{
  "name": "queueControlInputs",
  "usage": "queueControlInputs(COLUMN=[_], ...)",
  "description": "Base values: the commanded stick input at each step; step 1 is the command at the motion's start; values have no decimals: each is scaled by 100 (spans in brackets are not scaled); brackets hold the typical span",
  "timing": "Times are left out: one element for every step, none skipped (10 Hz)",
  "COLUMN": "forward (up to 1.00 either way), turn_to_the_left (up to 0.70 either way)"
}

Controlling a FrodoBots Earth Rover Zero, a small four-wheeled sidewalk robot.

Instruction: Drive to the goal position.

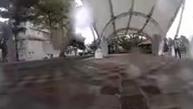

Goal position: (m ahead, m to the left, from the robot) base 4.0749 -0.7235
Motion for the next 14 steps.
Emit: queueControlInputs(forward=[100,100,100,100,100,100,100,100,100,100,100,100,100,100], turn_to_the_left=[0,0,-16,-33,-40,-9,-5,-39,-29,-20,-11,-1,0,0])
